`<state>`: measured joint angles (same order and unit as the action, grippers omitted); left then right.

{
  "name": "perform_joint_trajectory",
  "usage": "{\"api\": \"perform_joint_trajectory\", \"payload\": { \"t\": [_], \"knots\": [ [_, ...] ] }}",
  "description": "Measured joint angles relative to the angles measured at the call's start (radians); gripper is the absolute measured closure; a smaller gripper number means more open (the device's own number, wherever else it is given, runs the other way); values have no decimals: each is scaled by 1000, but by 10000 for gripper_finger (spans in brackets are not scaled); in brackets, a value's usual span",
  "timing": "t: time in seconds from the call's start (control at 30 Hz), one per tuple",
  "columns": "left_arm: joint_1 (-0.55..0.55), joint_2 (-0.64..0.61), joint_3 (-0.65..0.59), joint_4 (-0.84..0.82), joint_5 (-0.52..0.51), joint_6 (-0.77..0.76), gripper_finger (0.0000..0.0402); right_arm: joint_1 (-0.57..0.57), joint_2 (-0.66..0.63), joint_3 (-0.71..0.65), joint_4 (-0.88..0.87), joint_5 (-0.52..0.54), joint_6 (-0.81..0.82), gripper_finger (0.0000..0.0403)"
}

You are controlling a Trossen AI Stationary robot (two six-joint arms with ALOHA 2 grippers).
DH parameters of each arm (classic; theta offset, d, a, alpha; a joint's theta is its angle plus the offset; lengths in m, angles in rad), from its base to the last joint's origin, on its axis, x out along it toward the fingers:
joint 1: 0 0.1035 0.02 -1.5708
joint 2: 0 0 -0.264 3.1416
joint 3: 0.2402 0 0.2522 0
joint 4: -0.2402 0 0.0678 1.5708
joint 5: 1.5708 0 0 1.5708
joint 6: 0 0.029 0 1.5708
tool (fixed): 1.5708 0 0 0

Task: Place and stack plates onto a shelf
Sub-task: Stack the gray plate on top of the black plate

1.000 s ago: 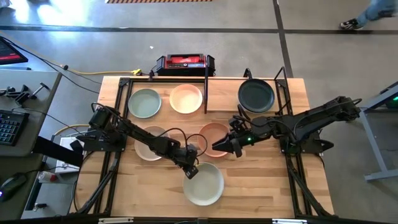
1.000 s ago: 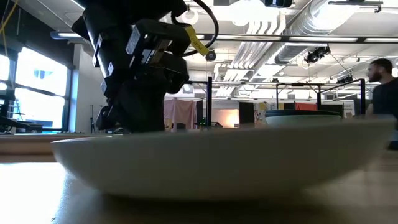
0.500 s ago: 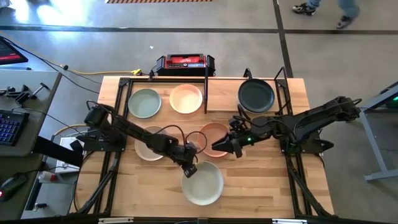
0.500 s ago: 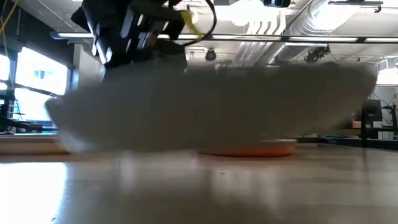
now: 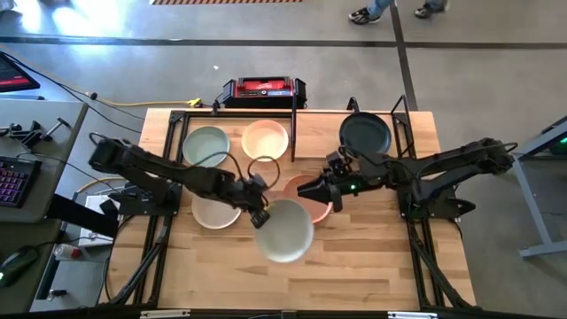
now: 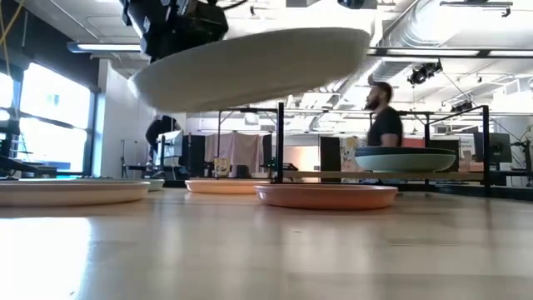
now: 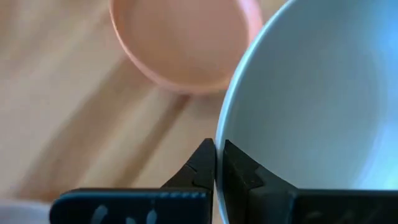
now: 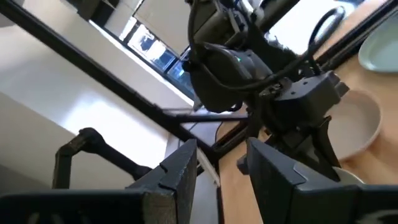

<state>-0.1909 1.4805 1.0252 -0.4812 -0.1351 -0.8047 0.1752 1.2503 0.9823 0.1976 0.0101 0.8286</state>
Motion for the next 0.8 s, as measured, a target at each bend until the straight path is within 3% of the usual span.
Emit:
{"api": "perform_joint_trajectory", "payload": {
  "t": [0.2,0.53,0.8],
  "knots": [
    [62,-110,0,-120,-65,60,400,-54,0,59,-6,0,-114,279],
    [174,-239,0,-152,-90,176,400,-151,-1,195,-72,1,-269,279],
    [274,-308,0,-167,-95,263,400,-239,0,309,-289,148,-362,279]
  ]
}}
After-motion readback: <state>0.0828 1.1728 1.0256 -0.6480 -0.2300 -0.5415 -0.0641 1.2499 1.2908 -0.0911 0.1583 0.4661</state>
